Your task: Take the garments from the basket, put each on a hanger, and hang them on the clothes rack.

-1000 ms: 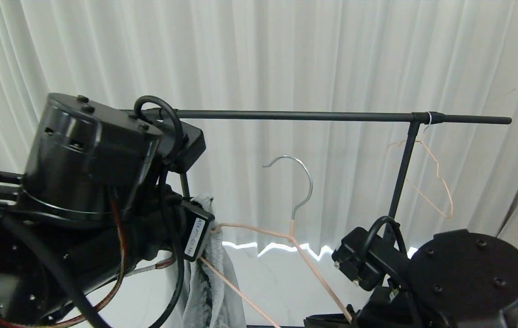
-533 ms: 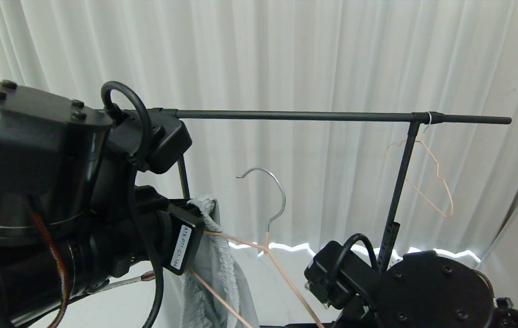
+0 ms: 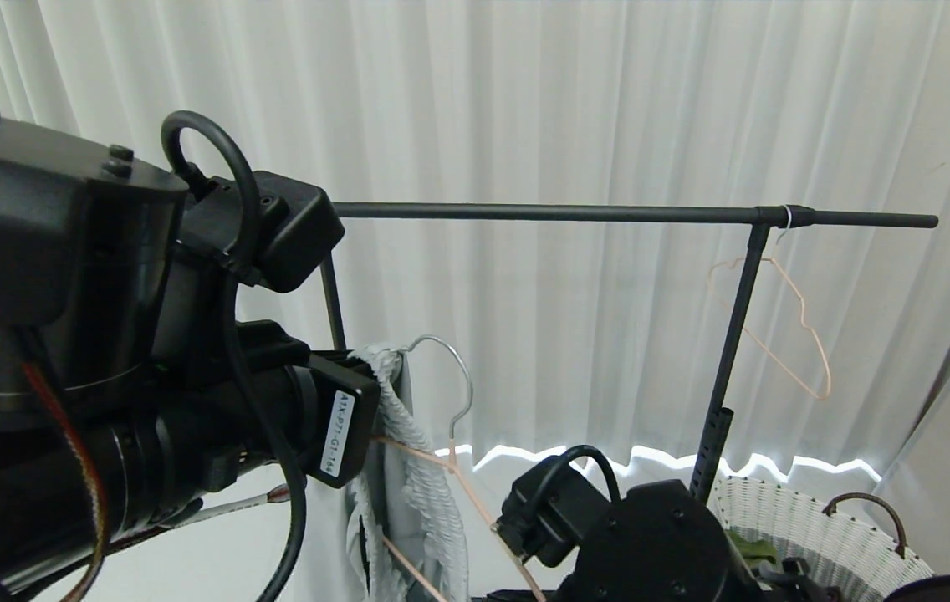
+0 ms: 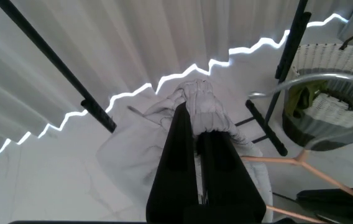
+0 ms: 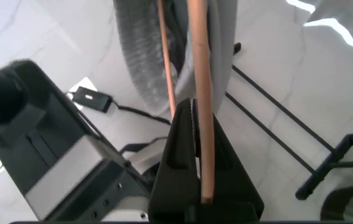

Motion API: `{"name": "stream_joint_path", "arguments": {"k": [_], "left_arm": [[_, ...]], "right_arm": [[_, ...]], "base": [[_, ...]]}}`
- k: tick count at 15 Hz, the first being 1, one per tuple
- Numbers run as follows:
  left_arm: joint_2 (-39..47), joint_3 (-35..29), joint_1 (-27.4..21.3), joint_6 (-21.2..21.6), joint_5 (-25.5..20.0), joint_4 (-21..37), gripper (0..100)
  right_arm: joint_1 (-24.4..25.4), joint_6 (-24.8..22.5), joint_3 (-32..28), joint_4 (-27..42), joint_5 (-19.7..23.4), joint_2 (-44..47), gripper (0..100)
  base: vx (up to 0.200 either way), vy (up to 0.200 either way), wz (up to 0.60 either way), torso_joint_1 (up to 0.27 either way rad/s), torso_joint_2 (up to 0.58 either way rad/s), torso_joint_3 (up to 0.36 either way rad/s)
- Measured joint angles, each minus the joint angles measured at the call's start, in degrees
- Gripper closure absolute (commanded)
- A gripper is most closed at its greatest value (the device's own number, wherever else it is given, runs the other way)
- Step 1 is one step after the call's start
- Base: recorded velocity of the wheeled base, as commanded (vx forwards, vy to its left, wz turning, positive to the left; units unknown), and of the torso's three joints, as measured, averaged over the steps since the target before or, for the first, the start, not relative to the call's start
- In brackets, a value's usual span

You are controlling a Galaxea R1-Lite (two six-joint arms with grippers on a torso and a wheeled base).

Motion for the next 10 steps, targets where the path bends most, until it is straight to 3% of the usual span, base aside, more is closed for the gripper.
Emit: {"name": "stream_joint_path", "arguments": {"k": [8,10], "left_arm": [[-1.08,1.32,-2.66,-0.11,0.83,-0.02,100],[-1.24,1.85,-3.89,-0.27,2.3,-0.13,100]], "right_arm": [[-0.2,3.44,-2.15,-0.06,-6.64,2.82,100],[-0.28,3.41,-2.22,-3.1,-6.77,2.49,100]], "base": [[0.0,0.0,0.0,0.0,0.0,0.0],[0.0,0.0,0.0,0.0,0.0,0.0]]}}
